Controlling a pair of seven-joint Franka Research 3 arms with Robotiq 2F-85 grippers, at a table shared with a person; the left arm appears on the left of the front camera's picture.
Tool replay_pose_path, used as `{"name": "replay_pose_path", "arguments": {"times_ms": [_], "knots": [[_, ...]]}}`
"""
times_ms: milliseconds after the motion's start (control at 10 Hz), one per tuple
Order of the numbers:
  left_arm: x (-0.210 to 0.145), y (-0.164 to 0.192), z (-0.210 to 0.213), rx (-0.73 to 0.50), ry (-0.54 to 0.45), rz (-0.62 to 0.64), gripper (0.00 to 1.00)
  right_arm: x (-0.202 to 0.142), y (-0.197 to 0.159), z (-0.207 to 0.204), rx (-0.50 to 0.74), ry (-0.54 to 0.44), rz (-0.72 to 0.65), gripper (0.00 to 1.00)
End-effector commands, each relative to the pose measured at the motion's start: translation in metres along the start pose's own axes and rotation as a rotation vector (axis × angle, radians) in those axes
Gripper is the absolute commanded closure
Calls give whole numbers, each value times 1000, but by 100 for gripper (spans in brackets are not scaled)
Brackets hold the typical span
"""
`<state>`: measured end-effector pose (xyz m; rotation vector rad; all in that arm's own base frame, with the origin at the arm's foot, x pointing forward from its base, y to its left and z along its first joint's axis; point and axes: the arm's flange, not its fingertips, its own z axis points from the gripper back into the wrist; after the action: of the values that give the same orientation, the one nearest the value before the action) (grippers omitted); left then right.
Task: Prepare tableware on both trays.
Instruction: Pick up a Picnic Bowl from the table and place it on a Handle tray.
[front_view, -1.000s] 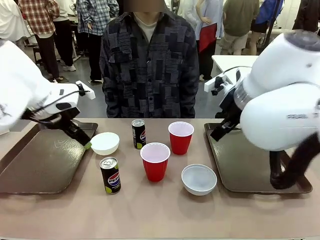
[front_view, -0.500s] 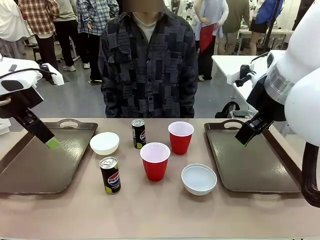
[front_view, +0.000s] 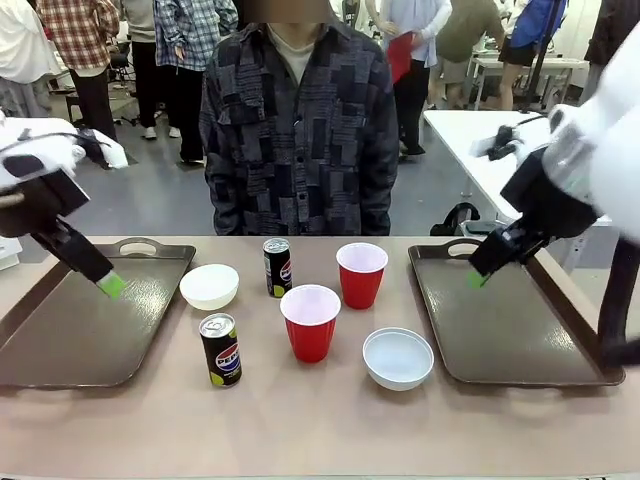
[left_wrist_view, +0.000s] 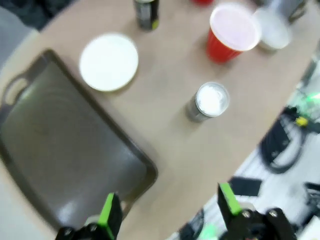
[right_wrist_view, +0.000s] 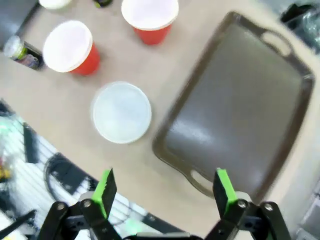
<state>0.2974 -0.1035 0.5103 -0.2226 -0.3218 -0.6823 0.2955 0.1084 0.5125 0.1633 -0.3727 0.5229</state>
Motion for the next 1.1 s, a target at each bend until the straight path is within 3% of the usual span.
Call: {"name": "replay_pose_path", "arguments": {"times_ms": [0,200,400,1000], "knots": [[-12,50,7,-331,-135,137,0,-15,-59,-13,393,-115,-188,0],[-41,90,5,-526,-186,282,0,-47,-100,-23,596,-172,-337,0],[-68,129,5,-607,-240,412,0,-80,-130,-29,700,-199,-449,0],[-122,173,39,-508,-300,603,0,-140,-154,-13,663,-172,-569,0]]}}
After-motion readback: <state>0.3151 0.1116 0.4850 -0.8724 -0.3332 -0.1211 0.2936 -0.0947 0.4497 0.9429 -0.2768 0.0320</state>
